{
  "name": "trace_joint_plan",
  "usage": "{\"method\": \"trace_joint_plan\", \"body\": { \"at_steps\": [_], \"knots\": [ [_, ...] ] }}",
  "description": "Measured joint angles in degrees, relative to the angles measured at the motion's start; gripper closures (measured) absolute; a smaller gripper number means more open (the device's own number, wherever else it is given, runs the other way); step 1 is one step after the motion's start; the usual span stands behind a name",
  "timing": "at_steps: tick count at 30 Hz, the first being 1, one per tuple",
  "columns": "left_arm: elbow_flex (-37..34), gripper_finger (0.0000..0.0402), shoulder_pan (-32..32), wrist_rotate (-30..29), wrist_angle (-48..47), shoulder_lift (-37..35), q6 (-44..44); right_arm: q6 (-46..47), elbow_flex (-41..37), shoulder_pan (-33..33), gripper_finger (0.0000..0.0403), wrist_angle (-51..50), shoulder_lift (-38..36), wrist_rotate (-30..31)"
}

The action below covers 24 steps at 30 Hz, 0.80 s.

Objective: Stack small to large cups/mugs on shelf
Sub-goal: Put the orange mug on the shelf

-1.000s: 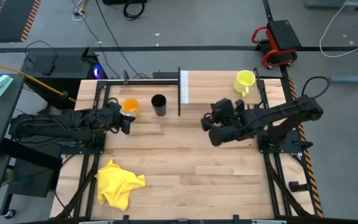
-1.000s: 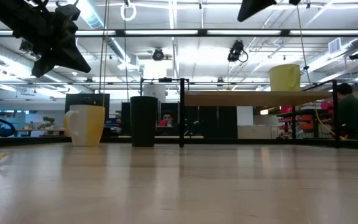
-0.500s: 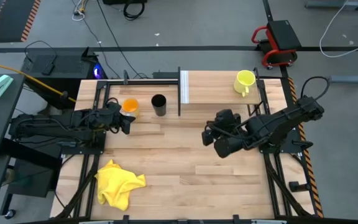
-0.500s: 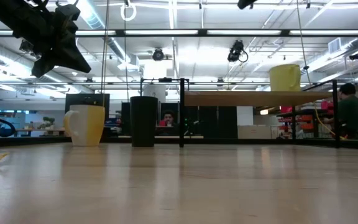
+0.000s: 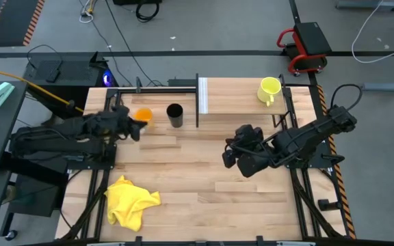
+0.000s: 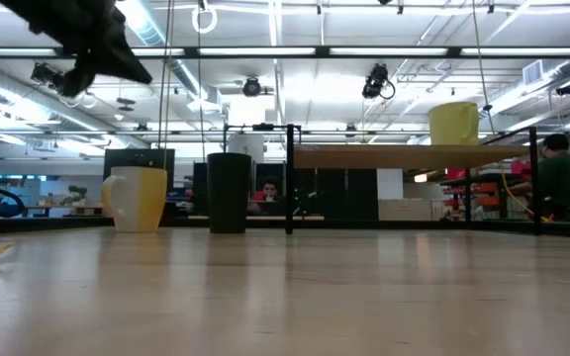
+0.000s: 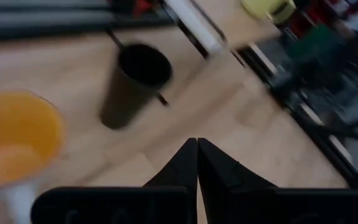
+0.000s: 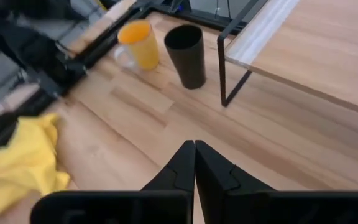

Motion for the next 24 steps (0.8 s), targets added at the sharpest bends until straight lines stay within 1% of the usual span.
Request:
{"method": "trace_joint_plan", "body": {
  "at_steps": [5,9,12,14,17,20,22,24],
  "knots": [
    [12.19,0.0389,7.46,-2.05,-13.38,4.33,3.30,-5.81,0.00,-2.36,0.0377,-1.23,0.00,-5.51],
    [22.74,0.0375,13.93,-2.10,-26.74,11.72,6.95,-11.04,0.00,-3.54,0.0373,-1.42,0.00,-7.70],
    [28.17,0.0362,18.96,-0.75,-33.99,18.07,9.35,-13.58,0.00,-4.09,0.0373,-1.82,0.00,-8.90],
    [30.30,0.0351,22.94,4.04,-37.86,22.27,10.97,-14.60,0.00,-4.29,0.0373,-2.37,0.00,-10.07],
    [31.84,0.0335,29.81,12.90,-42.34,28.06,15.35,-15.25,0.00,-4.35,0.0372,-3.03,0.00,-11.56],
    [31.85,0.0320,36.55,20.98,-43.39,32.98,18.86,-15.37,0.00,-3.84,0.0370,-3.99,0.00,-13.33],
    [31.83,0.0311,40.65,24.34,-43.36,35.31,20.53,-15.21,0.00,-3.14,0.0369,-4.06,0.00,-13.93],
    [31.87,0.0304,44.00,24.92,-43.12,37.42,21.49,-15.01,0.00,-2.31,0.0368,-4.10,0.00,-14.03]
  ]
}}
